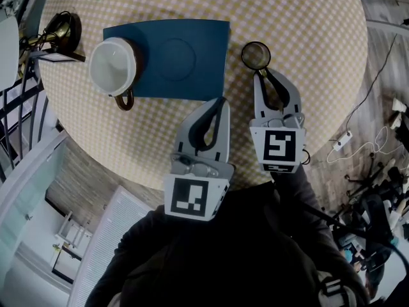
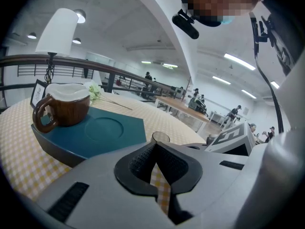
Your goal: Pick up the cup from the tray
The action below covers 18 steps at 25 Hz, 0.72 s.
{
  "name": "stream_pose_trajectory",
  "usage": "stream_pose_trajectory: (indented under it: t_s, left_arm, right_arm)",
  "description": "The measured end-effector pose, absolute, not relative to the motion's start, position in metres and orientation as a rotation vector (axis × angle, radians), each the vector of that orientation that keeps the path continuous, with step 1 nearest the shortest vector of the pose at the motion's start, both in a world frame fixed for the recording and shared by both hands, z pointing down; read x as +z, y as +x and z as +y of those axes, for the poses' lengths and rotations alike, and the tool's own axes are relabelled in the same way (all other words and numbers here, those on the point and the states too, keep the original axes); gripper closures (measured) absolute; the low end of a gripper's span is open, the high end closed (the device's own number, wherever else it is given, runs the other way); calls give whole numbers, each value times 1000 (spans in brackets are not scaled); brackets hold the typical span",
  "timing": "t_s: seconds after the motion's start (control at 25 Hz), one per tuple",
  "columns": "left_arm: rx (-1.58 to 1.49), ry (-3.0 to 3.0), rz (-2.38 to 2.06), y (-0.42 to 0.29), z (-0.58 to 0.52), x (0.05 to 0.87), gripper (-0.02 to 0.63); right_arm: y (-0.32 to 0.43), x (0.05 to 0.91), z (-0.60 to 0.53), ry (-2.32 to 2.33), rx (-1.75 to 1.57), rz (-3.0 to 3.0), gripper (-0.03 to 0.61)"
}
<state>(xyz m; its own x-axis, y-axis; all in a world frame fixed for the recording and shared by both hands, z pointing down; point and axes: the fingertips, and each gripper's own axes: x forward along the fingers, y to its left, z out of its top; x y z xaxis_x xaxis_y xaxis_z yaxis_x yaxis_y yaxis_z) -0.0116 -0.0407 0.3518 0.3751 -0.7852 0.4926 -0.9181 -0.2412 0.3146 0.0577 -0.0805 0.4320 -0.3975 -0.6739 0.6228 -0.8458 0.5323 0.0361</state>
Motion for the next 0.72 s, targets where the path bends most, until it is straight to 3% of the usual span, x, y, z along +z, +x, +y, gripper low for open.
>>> stream_pose_trajectory:
  t_s: [0.72]
  left_arm:
    - [250, 2136, -1543, -17, -25, 318, 609]
  right_arm:
    - [68, 399, -69, 1285, 313, -2219, 529]
